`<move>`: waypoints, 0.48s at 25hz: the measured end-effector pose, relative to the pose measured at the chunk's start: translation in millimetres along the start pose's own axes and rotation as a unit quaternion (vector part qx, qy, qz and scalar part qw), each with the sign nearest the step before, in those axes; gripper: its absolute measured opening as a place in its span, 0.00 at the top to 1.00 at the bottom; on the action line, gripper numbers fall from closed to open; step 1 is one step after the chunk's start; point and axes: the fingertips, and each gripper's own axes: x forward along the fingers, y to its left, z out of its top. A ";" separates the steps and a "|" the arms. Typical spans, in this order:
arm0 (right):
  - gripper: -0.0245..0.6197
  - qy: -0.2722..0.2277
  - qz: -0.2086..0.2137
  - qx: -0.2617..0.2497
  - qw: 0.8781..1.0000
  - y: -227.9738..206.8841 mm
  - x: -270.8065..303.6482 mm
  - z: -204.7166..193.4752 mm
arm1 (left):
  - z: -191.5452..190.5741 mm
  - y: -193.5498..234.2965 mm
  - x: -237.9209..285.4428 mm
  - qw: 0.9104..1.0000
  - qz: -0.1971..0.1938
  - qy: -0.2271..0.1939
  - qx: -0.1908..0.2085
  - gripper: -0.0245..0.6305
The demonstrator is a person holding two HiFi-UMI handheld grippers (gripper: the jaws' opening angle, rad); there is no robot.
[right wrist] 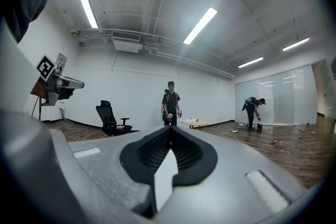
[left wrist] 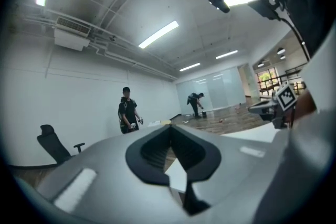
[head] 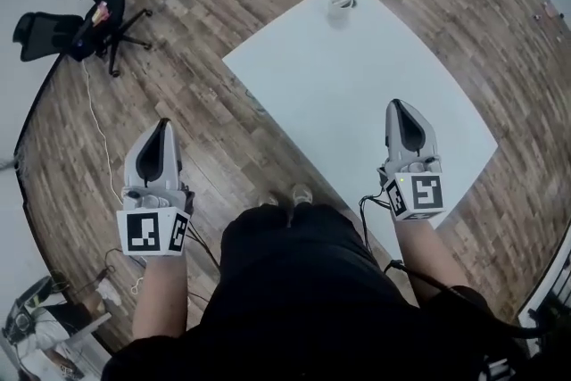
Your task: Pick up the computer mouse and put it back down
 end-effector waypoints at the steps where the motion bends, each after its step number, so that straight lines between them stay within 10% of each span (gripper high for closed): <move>1: 0.96 0.001 -0.011 -0.002 1.000 -5.5 -1.6 0.2 | 2.2 -1.1 8.6 1.000 -0.010 -0.002 0.007 0.96; 12: 0.96 0.003 -0.158 -0.012 0.987 -55.8 -31.5 -0.2 | 0.4 -34.2 131.0 0.986 -0.162 -0.032 -0.012 0.96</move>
